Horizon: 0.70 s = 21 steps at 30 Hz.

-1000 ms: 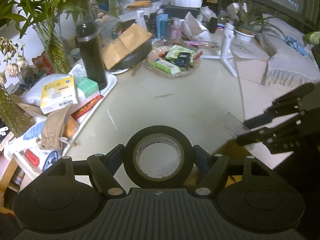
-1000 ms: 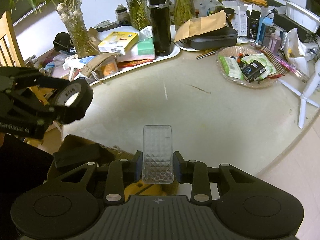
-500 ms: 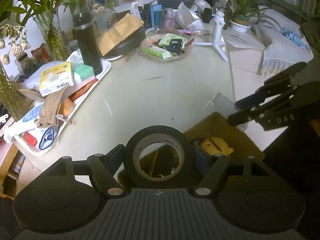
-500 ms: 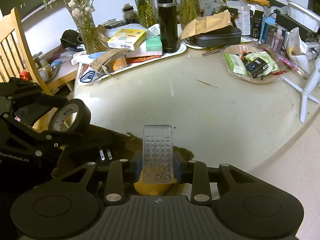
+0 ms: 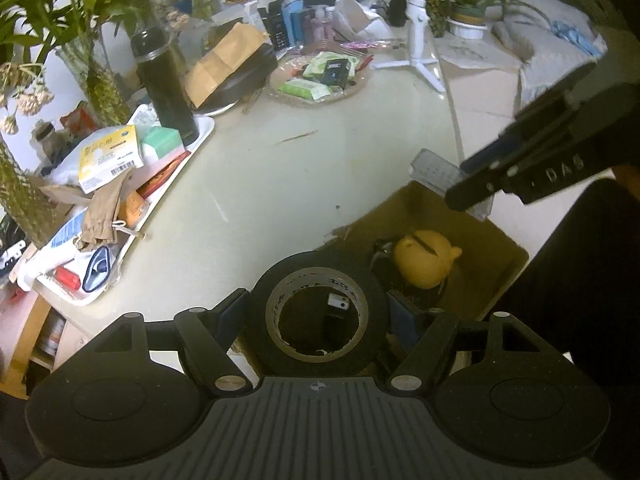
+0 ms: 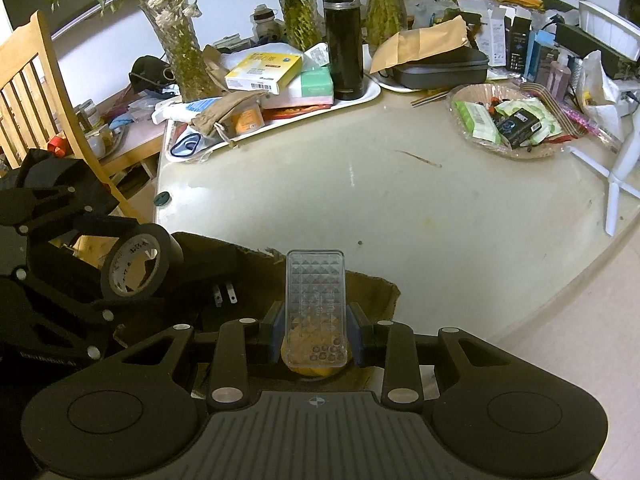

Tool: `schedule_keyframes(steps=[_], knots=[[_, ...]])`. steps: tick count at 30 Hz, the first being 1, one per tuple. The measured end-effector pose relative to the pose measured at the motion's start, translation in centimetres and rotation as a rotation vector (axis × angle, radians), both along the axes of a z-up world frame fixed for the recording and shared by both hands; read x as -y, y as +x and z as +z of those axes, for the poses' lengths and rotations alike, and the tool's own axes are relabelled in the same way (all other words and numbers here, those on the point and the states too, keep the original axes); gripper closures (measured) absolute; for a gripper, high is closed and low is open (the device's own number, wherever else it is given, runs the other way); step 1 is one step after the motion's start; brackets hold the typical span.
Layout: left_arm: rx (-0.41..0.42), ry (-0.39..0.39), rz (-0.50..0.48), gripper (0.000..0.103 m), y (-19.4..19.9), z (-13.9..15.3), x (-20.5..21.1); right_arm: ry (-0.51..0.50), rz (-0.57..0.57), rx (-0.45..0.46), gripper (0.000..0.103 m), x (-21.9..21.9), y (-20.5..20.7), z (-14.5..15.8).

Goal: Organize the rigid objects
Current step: 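Open both grippers and withdraw them from the box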

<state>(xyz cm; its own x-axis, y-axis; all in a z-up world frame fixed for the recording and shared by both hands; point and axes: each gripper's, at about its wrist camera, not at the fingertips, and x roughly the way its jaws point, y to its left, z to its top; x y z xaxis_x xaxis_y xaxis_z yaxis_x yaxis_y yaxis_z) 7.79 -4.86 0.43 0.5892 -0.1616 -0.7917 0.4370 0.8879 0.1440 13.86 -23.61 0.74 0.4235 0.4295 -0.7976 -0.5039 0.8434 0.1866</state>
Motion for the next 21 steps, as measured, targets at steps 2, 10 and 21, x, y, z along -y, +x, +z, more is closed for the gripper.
schedule_keyframes(steps=[2,10,21], knots=[[0.006,0.009,-0.011,0.030,-0.3,-0.3,0.2,0.001,0.002,-0.001,0.068,0.0,-0.1,0.0],[0.087,0.059,-0.079,0.029,-1.7,-1.5,1.3,0.005,0.000,-0.005,0.068,0.2,-0.4,-0.1],[0.051,-0.106,0.007,0.021,-1.6,0.1,-1.7,0.017,-0.016,-0.019,0.068,0.8,-0.7,-0.5]])
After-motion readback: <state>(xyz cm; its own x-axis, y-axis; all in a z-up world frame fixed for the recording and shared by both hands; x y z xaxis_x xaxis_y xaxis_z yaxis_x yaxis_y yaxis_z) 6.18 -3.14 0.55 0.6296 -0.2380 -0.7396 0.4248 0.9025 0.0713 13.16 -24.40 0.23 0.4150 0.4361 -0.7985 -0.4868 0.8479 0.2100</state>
